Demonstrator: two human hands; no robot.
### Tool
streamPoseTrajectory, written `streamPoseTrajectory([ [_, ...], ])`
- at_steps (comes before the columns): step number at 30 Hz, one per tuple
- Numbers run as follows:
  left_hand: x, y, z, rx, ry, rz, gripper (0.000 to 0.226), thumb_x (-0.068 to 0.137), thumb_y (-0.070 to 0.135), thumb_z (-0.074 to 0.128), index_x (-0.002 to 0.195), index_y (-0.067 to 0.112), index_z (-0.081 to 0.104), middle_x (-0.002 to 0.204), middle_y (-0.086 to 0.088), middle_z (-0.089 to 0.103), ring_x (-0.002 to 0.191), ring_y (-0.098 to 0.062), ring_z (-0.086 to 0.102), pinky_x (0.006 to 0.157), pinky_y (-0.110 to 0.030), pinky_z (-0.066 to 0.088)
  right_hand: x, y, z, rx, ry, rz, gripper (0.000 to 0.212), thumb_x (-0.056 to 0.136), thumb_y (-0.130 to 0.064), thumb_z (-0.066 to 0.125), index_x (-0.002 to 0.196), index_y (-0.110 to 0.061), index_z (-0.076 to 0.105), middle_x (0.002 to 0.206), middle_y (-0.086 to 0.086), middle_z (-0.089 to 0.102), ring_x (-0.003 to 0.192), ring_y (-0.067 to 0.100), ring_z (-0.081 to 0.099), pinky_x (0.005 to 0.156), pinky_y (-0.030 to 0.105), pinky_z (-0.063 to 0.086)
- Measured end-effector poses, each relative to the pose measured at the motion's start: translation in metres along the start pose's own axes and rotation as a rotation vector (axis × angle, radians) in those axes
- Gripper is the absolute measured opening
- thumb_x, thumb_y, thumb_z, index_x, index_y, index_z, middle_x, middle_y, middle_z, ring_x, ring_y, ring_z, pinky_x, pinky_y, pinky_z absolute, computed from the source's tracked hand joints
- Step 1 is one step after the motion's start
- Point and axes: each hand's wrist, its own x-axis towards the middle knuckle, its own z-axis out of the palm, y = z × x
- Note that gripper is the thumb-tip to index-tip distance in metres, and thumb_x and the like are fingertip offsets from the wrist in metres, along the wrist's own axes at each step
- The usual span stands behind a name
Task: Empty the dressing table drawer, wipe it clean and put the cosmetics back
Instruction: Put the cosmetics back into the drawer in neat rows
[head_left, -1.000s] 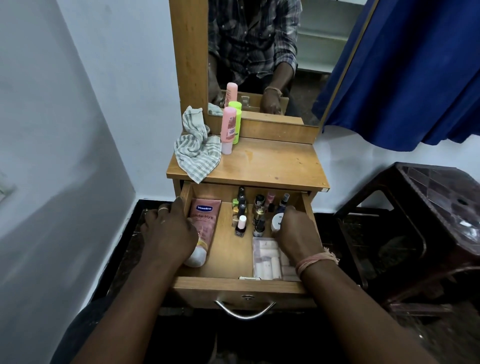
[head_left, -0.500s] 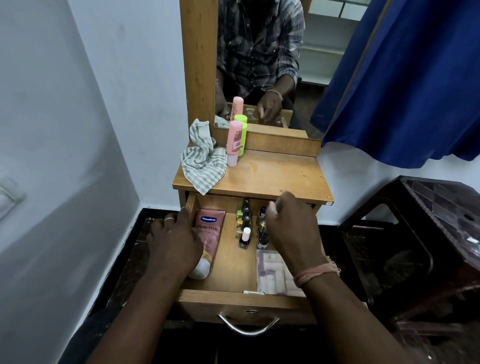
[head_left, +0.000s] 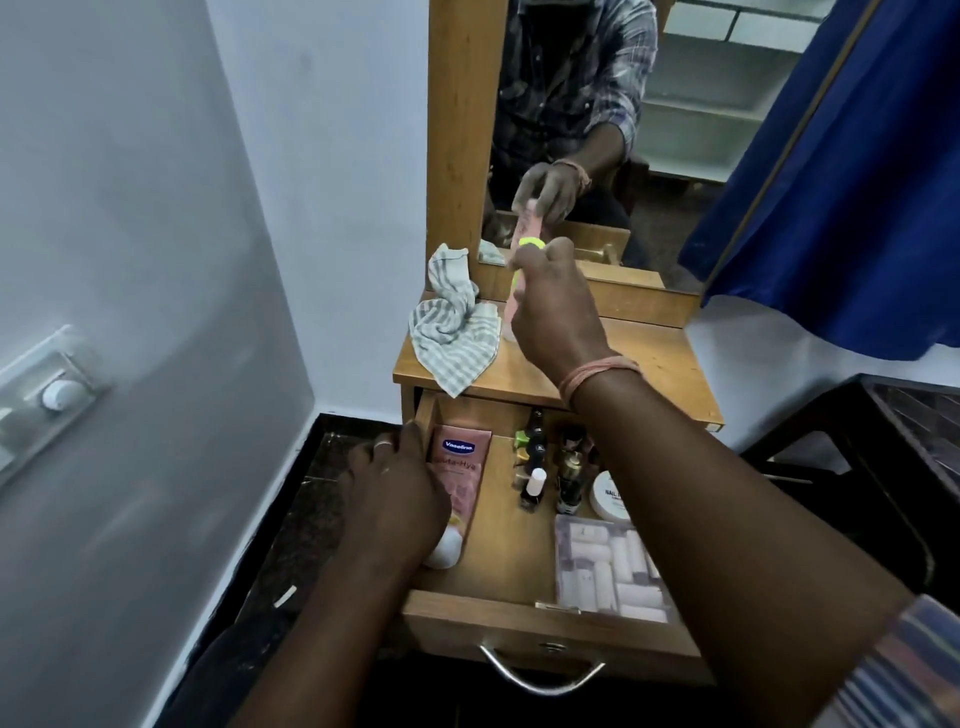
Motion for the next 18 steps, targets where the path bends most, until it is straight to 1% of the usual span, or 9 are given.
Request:
streamPoseTrajectory([
  [1,0.0,0.001,0.0,0.003,0.003,0.0,0.057,0.096,0.025,0.05,0.152,0.024,0.038,0.146,-0.011,0.05,0.134,-0.036,0.039,0.105,-0.046,0.036,-0.005,0.0,-0.005,0.029,0.011,0.02,0.033,0.091,0.001,0.055,0.118,-0.018,0.06,0.113,0.008,0.046,0.092,0.024,0.057,0.08,0.042,0.057],
  [3,0.0,0.001,0.001,0.012,0.005,0.0,0.055,0.096,0.025,0.05,0.15,0.022,0.04,0.144,-0.011,0.051,0.135,-0.036,0.039,0.104,-0.046,0.037,-0.019,-0.002,-0.018,0.116,0.027,0.081,0.027,0.093,-0.007,0.061,0.116,-0.019,0.061,0.116,0.006,0.048,0.096,0.021,0.058,0.084,0.039,0.057],
  [4,0.0,0.001,0.001,0.012,0.007,0.001,0.054,0.096,0.025,0.05,0.149,0.022,0.04,0.144,-0.011,0.051,0.135,-0.036,0.039,0.104,-0.046,0.037,-0.028,-0.003,-0.027,0.171,0.046,0.116,0.024,0.093,-0.011,0.063,0.116,-0.02,0.061,0.117,0.005,0.049,0.098,0.018,0.057,0.085,0.036,0.056],
  [6,0.001,0.001,0.0,0.006,0.008,-0.003,0.055,0.096,0.025,0.051,0.149,0.022,0.04,0.144,-0.012,0.051,0.135,-0.036,0.039,0.104,-0.046,0.037,-0.051,-0.005,-0.045,0.271,0.051,0.165,0.022,0.094,-0.019,0.065,0.115,-0.02,0.061,0.118,0.002,0.052,0.097,0.011,0.055,0.079,0.022,0.05],
  [7,0.001,0.002,0.0,0.003,0.005,-0.007,0.055,0.096,0.025,0.051,0.149,0.023,0.04,0.145,-0.012,0.051,0.135,-0.035,0.039,0.104,-0.046,0.037,-0.064,-0.006,-0.053,0.299,0.017,0.166,0.022,0.094,-0.022,0.066,0.115,-0.02,0.061,0.117,0.0,0.053,0.096,0.01,0.055,0.074,0.017,0.045],
  [9,0.0,0.003,-0.002,0.004,-0.005,-0.013,0.056,0.096,0.026,0.051,0.15,0.024,0.039,0.146,-0.012,0.049,0.135,-0.036,0.038,0.105,-0.046,0.036,-0.09,-0.006,-0.061,0.293,-0.106,0.138,0.025,0.092,-0.025,0.07,0.116,-0.022,0.064,0.112,-0.005,0.054,0.094,0.008,0.055,0.068,0.012,0.038],
  [11,0.0,0.003,-0.002,0.01,-0.012,-0.013,0.057,0.096,0.027,0.05,0.152,0.025,0.037,0.147,-0.012,0.048,0.135,-0.036,0.038,0.105,-0.046,0.035,-0.11,-0.005,-0.057,0.278,-0.207,0.108,0.029,0.089,-0.025,0.075,0.116,-0.023,0.067,0.108,-0.007,0.057,0.092,0.008,0.058,0.07,0.014,0.042],
  [14,0.0,0.002,-0.002,0.006,-0.012,-0.013,0.056,0.097,0.026,0.049,0.152,0.025,0.038,0.147,-0.013,0.049,0.135,-0.036,0.038,0.105,-0.047,0.035,-0.122,0.002,-0.035,0.193,-0.284,0.074,0.033,0.083,-0.025,0.08,0.115,-0.023,0.07,0.106,-0.004,0.061,0.092,0.011,0.06,0.077,0.024,0.049],
  [18,-0.001,0.002,-0.004,-0.007,-0.02,-0.014,0.058,0.097,0.027,0.048,0.154,0.025,0.036,0.148,-0.013,0.048,0.135,-0.037,0.038,0.106,-0.048,0.035,-0.124,0.008,-0.006,0.132,-0.334,0.061,0.033,0.085,-0.022,0.078,0.117,-0.022,0.068,0.109,-0.002,0.06,0.091,0.013,0.057,0.068,0.019,0.043],
])
